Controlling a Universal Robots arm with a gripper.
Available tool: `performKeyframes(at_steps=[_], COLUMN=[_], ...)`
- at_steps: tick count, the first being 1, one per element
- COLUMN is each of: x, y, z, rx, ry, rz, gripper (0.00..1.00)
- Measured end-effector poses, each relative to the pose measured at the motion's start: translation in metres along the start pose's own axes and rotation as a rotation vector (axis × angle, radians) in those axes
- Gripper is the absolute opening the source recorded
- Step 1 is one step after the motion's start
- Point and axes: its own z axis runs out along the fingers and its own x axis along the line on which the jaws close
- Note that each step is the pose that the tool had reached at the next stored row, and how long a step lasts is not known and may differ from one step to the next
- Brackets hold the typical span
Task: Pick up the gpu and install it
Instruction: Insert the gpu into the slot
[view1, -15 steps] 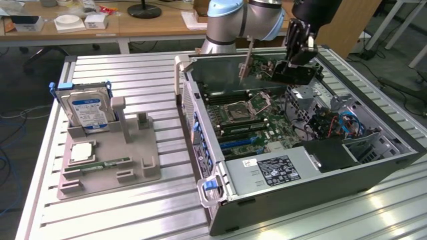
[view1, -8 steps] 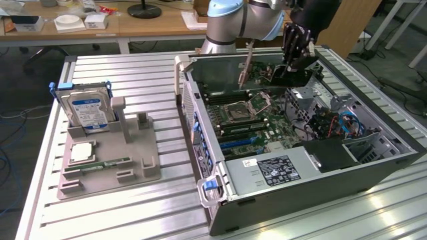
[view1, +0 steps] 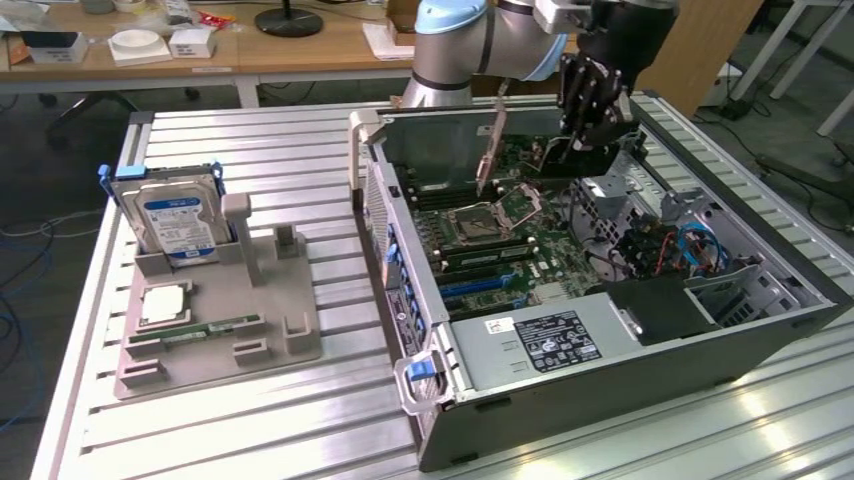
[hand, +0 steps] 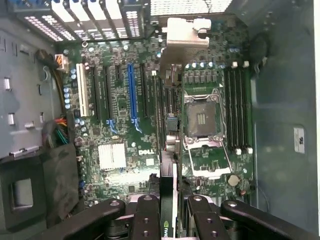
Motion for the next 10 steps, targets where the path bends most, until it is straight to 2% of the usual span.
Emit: performKeyframes(at_steps=[4,5,6,9,10], x=[0.0011,0.0012,0.0013,0.0014,0.0015], y=[0.0005,0.0005,0.0006,0.0018,0.0027], z=[0.0027,0.0031,0.0033,0.0043,0.0049], rx=[-0.0007,0.0008,0.0064,0.0353,0.0413], ry=[0.0006,0.0006,0.0005,-0.0020,-0.0032], rz=[-0.016,-0.021,-0.025,-0.031,-0.032], gripper=[0.26,0.26,0.26,0.26,0.26])
